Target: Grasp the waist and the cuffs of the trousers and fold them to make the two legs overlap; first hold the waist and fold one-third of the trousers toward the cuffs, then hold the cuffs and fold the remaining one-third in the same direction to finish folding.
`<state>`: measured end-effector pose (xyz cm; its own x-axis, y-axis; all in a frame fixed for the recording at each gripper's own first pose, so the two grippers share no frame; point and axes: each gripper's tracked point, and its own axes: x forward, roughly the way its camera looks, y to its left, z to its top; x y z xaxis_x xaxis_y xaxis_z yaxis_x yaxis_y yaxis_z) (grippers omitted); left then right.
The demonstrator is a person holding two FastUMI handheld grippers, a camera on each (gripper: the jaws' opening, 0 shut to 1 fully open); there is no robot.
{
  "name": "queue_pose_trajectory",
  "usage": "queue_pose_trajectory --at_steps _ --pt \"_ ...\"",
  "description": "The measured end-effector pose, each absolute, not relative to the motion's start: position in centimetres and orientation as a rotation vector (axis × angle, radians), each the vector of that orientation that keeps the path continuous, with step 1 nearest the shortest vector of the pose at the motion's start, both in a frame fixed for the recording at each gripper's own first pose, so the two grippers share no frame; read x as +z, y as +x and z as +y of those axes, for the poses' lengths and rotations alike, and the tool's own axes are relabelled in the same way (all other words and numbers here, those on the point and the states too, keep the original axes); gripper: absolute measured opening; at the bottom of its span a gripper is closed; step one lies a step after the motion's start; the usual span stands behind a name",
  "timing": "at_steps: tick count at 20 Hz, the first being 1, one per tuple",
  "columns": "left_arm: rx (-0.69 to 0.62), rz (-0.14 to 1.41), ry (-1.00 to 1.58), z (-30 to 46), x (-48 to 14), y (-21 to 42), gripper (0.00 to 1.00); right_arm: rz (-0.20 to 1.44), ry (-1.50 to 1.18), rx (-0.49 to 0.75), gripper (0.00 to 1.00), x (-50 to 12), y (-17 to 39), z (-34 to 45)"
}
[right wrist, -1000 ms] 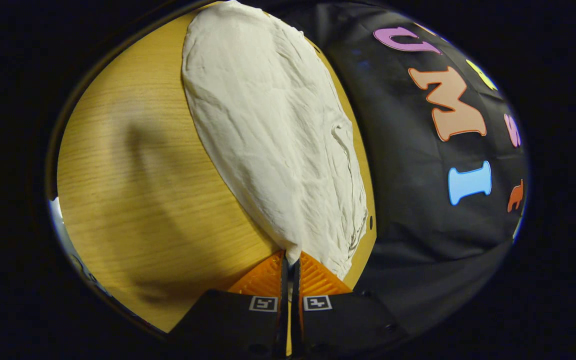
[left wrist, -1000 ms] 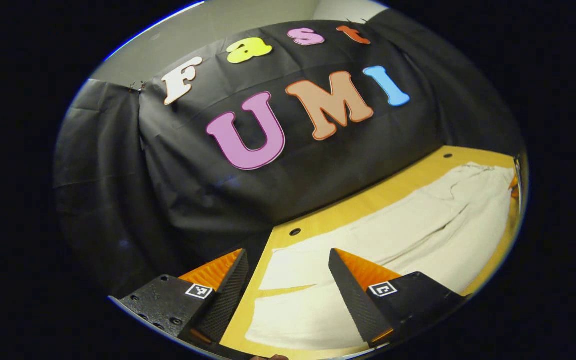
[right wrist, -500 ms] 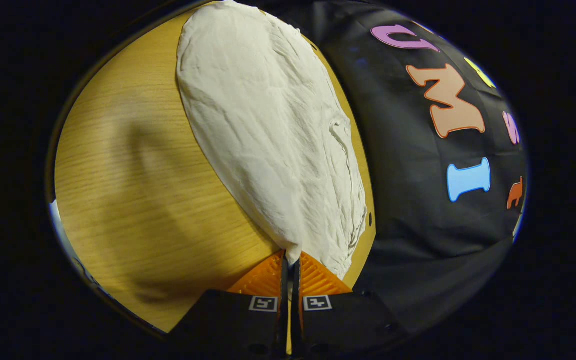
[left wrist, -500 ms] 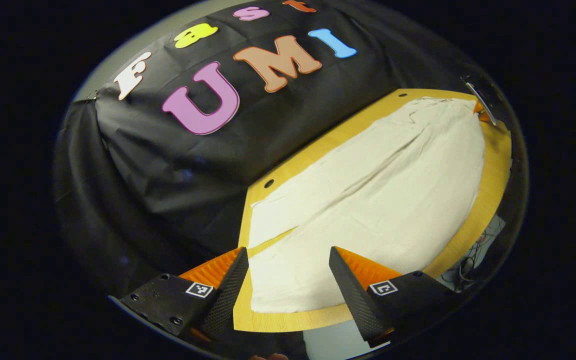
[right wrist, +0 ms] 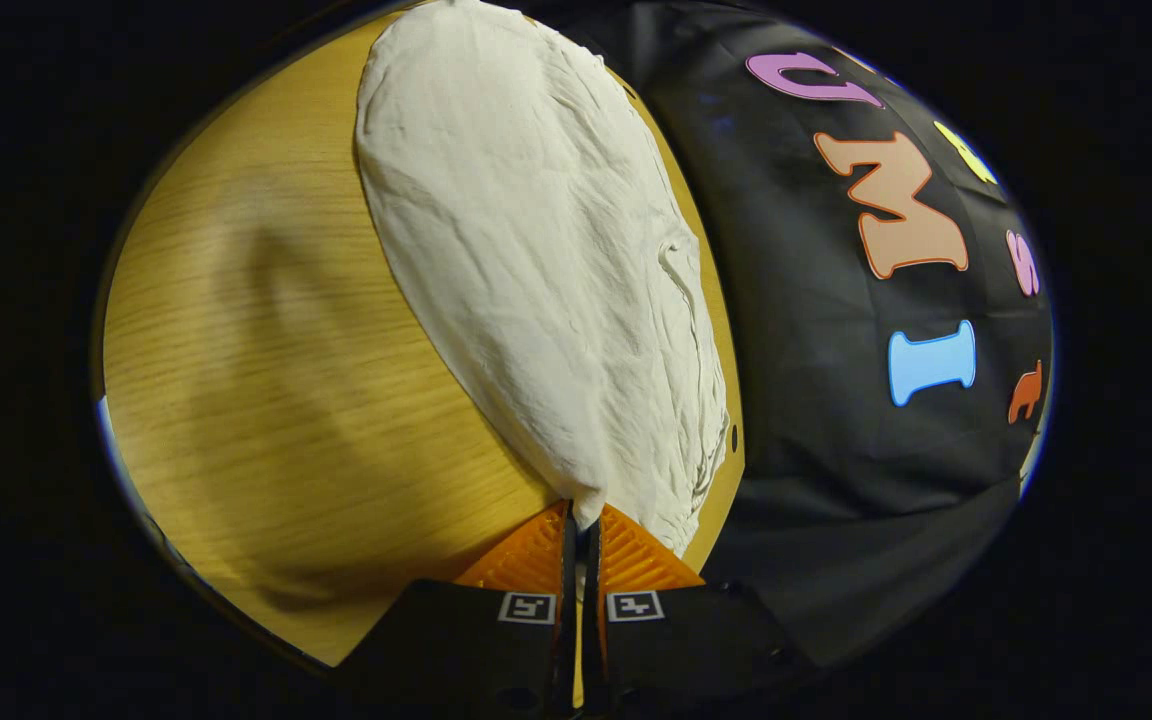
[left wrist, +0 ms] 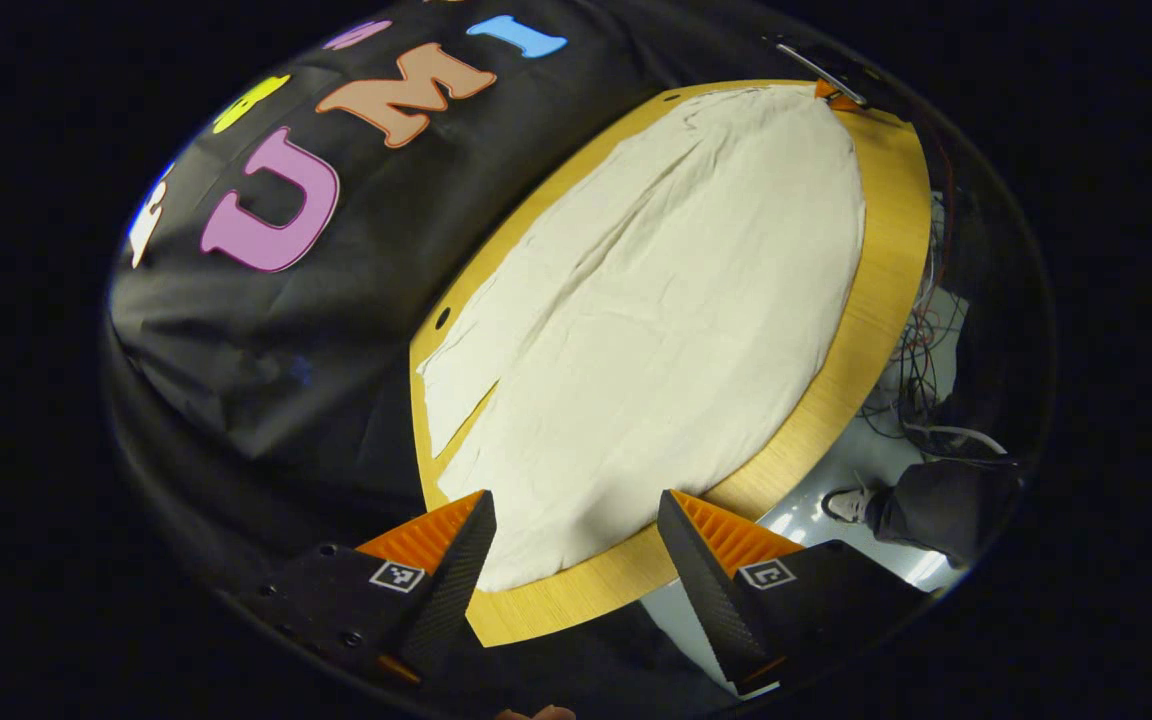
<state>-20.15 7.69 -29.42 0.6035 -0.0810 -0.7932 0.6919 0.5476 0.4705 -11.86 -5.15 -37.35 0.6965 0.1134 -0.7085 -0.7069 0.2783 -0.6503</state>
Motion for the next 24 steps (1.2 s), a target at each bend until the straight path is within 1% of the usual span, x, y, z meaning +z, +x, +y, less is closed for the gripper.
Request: queue_pose_trajectory --at_steps 2,3,5,7,8,12,13,14,15,16,18,19,20,21,22,23,24 --pt "-0.591 0.813 0.991 7.8 -30.4 -20.7 0.98 0.606 -1.169 0.597 0.05 -37.3 -12.0 -5.1" --pt "-0.629 0.815 1.036 7.9 -30.9 -21.0 0.98 0.605 -1.17 0.596 0.01 -37.3 -12.0 -5.1" --pt "-0.671 0.818 1.094 7.9 -31.6 -21.6 0.97 0.602 -1.172 0.592 0.01 -37.3 -11.9 -5.1" --pt "-0.68 0.795 1.136 7.7 -31.6 -20.9 0.96 0.6 -1.173 0.586 0.08 -37.2 -11.9 -5.1" --pt "-0.684 0.794 1.141 7.5 -31.8 -20.8 0.97 0.597 -1.174 0.583 0.05 -37.2 -12.0 -5.1" --pt "-0.698 0.77 1.193 7.2 -32.3 -19.3 0.93 0.589 -1.176 0.575 0.05 -37.1 -11.9 -5.1" --pt "-0.698 0.766 1.214 7.2 -32.4 -18.8 0.9 0.588 -1.175 0.572 0.05 -37.2 -11.9 -5.1" --pt "-0.698 0.764 1.231 7.2 -32.5 -18.4 0.89 0.587 -1.176 0.57 0.01 -37.1 -11.9 -5.1" --pt "-0.7 0.769 1.24 7.2 -32.8 -18.1 0.86 0.586 -1.176 0.569 0.05 -37.1 -12.0 -5.1" --pt "-0.701 0.783 1.236 7.3 -33.1 -17.9 0.84 0.585 -1.176 0.569 0.05 -37.1 -11.9 -5.0" --pt "-0.708 0.828 1.212 7.4 -34.1 -17.6 0.67 0.582 -1.178 0.571 0.05 -37.1 -11.8 -5.1" --pt "-0.708 0.84 1.207 7.2 -34.4 -17.7 0.49 0.58 -1.18 0.573 0.05 -37.1 -11.8 -5.1" --pt "-0.709 0.848 1.206 7.0 -34.5 -18.0 0.41 0.578 -1.184 0.574 0.05 -37.1 -11.9 -5.1" --pt "-0.713 0.866 1.203 6.9 -34.7 -18.4 0.29 0.576 -1.187 0.575 0.05 -37.1 -11.9 -5.1" --pt "-0.715 0.881 1.197 7.1 -34.8 -18.7 0.22 0.575 -1.19 0.578 0.04 -37.0 -11.9 -5.0" --pt "-0.705 0.883 1.198 7.1 -34.9 -18.5 0.06 0.574 -1.196 0.582 0.05 -37.1 -11.9 -5.0" --pt "-0.692 0.892 1.195 7.4 -35.1 -18.5 0.0 0.571 -1.208 0.59 0.05 -37.0 -11.8 -5.0"
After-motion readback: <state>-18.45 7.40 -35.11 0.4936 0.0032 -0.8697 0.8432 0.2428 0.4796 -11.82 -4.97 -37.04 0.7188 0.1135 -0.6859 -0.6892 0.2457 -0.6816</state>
